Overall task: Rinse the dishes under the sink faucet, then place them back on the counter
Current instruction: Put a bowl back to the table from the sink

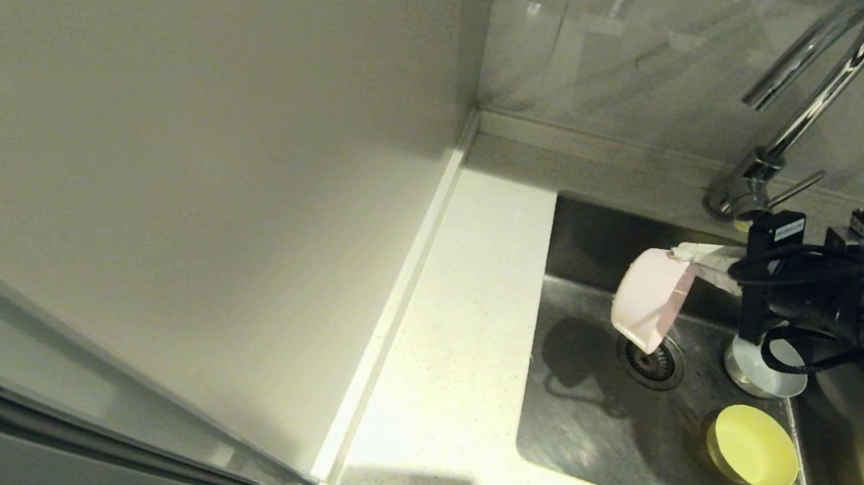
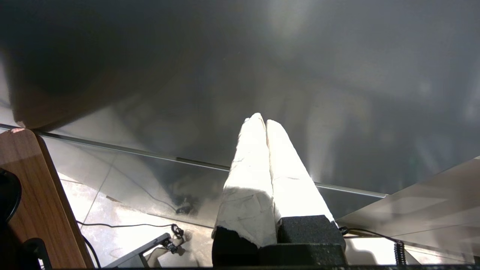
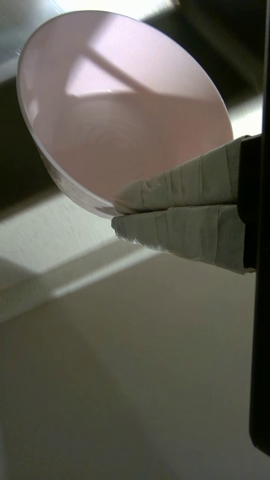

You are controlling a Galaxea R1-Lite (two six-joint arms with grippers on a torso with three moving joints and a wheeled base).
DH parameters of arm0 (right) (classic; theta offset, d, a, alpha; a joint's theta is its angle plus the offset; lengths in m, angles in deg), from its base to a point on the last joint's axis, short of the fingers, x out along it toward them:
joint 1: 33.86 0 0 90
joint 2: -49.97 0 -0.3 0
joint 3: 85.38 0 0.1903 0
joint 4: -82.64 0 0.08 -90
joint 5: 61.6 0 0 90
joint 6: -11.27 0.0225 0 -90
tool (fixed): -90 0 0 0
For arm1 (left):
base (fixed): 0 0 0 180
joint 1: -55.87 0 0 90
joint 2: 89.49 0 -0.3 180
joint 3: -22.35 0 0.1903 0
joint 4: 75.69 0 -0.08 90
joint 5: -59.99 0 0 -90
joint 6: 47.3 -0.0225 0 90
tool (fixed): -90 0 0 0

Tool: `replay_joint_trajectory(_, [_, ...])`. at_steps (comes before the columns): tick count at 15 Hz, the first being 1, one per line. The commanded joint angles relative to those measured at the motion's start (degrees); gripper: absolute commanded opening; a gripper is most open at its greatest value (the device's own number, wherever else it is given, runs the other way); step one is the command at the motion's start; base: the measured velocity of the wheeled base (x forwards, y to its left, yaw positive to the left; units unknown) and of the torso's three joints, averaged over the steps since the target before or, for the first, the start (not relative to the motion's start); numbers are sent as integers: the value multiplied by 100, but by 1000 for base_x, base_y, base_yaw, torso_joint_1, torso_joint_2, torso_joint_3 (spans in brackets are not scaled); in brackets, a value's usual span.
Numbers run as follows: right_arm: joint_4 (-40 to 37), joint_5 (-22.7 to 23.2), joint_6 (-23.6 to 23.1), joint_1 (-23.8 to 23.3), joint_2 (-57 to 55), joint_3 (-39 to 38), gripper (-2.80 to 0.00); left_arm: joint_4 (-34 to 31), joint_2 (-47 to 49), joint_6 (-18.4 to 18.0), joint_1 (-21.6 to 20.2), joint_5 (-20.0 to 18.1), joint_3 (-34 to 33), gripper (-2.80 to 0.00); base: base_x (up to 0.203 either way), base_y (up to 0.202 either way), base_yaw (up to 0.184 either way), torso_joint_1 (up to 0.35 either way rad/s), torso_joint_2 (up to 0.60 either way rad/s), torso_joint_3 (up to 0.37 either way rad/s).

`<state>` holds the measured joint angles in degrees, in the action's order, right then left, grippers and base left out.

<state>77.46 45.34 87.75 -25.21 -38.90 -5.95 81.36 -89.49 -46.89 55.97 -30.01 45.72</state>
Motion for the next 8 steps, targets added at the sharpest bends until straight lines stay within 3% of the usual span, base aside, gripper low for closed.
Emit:
replay_joint_trajectory(1, [31,246,1306,-7,-67,118,-280,2,0,4,-1,0,-18,-280,0,0,0,0,0,0])
replay_joint_trajectory(5, [247,834,4064,-254,-181,598,-280,2,0,4,-1,2,-18,-280,0,0,0,0,0,0])
replay_joint_trajectory(8, [1783,1156,5508,-421,-281,840,-280,2,0,4,-1,0,-18,-280,0,0,0,0,0,0])
